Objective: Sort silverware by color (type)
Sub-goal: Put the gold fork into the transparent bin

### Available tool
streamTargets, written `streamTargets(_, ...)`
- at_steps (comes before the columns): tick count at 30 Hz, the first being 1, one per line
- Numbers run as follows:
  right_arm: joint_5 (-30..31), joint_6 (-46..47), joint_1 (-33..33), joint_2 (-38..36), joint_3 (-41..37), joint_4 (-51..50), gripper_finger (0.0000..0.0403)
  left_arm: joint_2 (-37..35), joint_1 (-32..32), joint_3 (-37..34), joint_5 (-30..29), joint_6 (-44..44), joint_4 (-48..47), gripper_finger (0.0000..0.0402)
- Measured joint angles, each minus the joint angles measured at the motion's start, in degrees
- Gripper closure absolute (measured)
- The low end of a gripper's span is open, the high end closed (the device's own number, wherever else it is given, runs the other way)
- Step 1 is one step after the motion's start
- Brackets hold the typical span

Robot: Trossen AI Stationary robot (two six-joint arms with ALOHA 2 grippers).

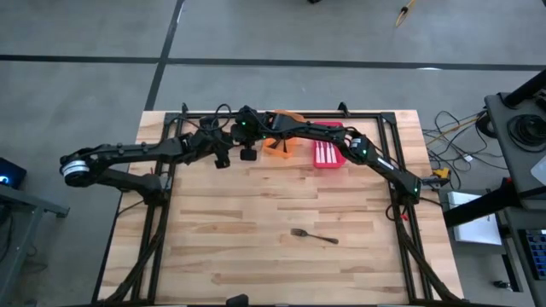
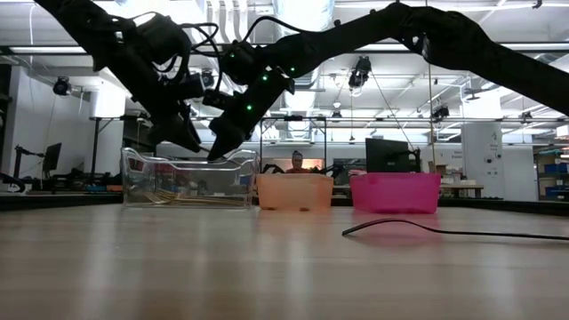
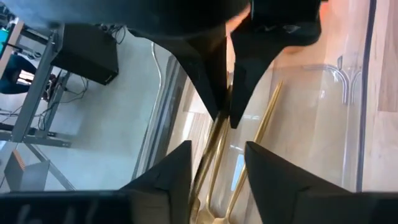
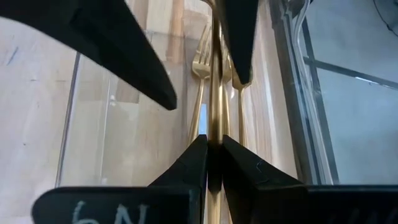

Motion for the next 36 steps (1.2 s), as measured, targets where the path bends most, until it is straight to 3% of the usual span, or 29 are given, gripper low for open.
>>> streamTargets(6,-0.15,0.03,0.03,-0.02,0.00,0.03,0.0374,0.00,0.00,0.28,-0.07,-0.31,0.07,0.0323)
streamTargets(12,-0.17,0.07,0.07,-0.02,0.00,0.05,0.0374,0.00,0.00,0.28,-0.09,-0.63,0.10,0.0346)
streamTargets(27,-0.15,2.07,0.11,-0.02,0.00,1.43,0.0374,0.04,0.05,0.28,-0.20,-0.33,0.31,0.0268)
streamTargets(36,-2.47,3.15,0.09,-0.02,0.00,1.67,0.0375,0.13,0.17,0.28,-0.31,0.16,0.27,0.0266)
